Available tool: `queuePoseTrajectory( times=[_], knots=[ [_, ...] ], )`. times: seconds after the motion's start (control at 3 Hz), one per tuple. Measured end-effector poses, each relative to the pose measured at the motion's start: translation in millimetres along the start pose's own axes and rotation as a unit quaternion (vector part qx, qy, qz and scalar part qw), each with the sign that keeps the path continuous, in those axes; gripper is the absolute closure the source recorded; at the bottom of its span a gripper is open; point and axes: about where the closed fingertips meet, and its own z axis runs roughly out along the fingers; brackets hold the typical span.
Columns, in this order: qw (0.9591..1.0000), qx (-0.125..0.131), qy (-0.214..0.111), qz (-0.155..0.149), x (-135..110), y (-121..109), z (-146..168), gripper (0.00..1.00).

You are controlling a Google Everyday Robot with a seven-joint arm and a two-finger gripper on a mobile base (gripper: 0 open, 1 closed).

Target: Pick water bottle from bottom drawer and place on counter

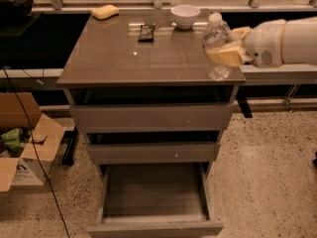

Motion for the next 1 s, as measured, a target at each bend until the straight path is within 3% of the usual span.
queuePoseTrajectory(
  times=[0.67, 1.0],
  knots=[
    [0.9964, -0.003, 0.041, -0.074, -26, -51, 47, 1.0],
    [0.9949, -0.011, 0.051, -0.086, -31, -72, 85, 1.0]
  ],
)
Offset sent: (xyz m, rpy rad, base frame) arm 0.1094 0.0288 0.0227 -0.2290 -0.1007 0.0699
